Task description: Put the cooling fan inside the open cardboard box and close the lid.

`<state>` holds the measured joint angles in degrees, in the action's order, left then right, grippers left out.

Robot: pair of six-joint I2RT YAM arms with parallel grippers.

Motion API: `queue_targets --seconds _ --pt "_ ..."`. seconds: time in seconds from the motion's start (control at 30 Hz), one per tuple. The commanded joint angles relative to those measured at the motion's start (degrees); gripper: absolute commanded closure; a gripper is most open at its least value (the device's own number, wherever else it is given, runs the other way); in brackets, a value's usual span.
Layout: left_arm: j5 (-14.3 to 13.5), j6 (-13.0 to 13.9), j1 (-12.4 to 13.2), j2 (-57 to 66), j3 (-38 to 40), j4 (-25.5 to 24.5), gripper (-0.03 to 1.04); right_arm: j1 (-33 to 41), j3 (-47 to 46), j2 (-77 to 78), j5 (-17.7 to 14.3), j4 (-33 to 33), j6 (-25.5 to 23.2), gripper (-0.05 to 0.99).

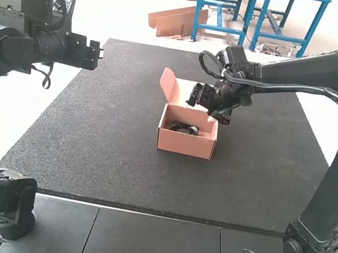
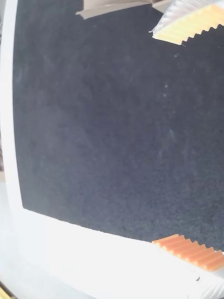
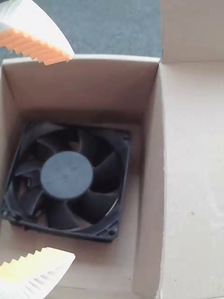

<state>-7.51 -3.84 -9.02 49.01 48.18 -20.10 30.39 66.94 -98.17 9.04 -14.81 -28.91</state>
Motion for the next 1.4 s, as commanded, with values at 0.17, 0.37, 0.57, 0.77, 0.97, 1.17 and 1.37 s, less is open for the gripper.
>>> queue_targets --seconds 0.17,0.37,0.57,0.77,0.97,1.17,1.37 --pt "0.6 0.7 0.1 10.6 6.2 5.7 0.04 -11.8 4.0 13.8 6.1 7.2 17.0 0.03" --pt "0.4 -0.6 -0.2 19.5 8.4 8.6 0.04 -15.5 3.6 13.2 4.3 4.5 24.2 0.03" --pt "-0.1 -1.7 -0.3 26.6 10.9 10.8 0.04 -15.6 7.1 8.1 4.8 2.5 23.2 0.03" --pt "-0.1 -1.6 -0.2 34.3 14.4 13.8 0.04 -16.9 15.7 0.1 7.3 -3.3 20.8 0.04" --pt "-0.1 -3.1 -0.3 41.2 19.8 15.2 0.04 -18.2 22.5 -5.7 7.3 -8.6 21.3 0.05" --pt "0.5 -4.4 -2.0 46.0 23.9 15.3 0.04 -18.2 27.0 -9.6 7.4 -12.3 22.1 0.05" --pt "0.7 -5.1 -2.8 49.2 24.9 16.1 0.04 -18.2 30.0 -11.9 8.9 -14.6 22.1 0.05"
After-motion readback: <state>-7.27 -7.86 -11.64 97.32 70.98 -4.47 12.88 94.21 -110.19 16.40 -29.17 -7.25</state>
